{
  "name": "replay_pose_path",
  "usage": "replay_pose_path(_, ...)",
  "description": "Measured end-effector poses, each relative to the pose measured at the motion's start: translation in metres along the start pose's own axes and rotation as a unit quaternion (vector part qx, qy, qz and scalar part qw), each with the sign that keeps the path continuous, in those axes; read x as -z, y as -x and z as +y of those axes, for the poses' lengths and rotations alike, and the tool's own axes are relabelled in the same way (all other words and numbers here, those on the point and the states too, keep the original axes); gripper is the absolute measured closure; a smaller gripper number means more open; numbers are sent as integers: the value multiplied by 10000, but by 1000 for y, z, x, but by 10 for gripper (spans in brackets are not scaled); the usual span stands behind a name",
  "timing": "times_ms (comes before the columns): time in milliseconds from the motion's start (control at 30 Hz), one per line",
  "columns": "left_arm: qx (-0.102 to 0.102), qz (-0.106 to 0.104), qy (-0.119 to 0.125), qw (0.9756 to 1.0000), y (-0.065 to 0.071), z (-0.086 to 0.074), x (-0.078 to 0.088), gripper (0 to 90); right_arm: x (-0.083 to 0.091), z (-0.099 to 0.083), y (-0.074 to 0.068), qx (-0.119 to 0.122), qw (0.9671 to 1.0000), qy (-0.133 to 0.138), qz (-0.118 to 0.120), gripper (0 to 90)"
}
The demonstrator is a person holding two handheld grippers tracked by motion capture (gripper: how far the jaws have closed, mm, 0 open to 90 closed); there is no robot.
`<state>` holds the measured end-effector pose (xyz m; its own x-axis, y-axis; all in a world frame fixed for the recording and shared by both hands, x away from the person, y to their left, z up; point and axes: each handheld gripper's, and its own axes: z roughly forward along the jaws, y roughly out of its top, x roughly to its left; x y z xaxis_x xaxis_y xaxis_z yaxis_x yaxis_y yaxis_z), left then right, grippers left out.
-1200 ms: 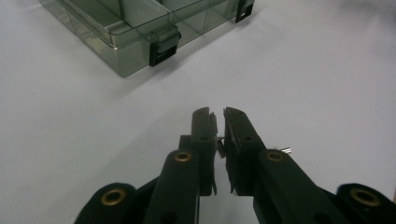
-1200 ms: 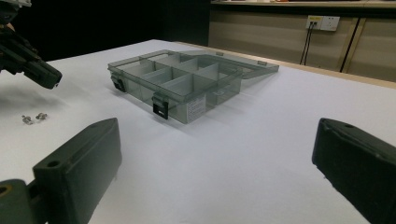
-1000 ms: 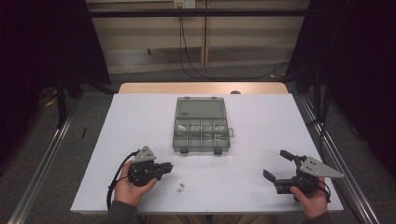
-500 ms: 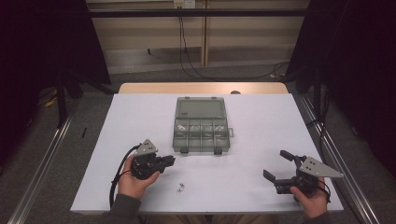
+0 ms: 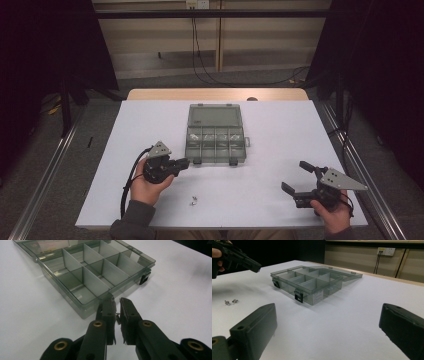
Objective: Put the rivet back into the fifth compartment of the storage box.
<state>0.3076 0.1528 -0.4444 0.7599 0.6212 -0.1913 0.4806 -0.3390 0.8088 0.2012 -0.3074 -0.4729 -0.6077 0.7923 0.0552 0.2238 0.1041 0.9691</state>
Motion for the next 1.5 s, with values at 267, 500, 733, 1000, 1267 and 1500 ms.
replay_pose_path(267,44,66,75,9999,-3,9,-2,829,1,0,1,-27,10000,23,-12,12)
replay_pose_path(500,-6,120,89,9999,-6,15,-6,829,1,0,1,-24,10000,32,-19,12)
replay_pose_path(733,45,175,124,9998,-7,23,-10,829,1,0,0,-26,10000,35,-10,12)
replay_pose_path(1000,68,302,129,9994,-11,30,-17,829,1,0,1,-33,10000,48,-12,12)
replay_pose_path(1267,58,362,175,9992,-12,40,-22,829,1,0,0,-33,10000,47,-1,12)
replay_pose_path(1500,85,422,152,9990,-14,44,-29,829,1,0,1,-38,10000,58,0,12)
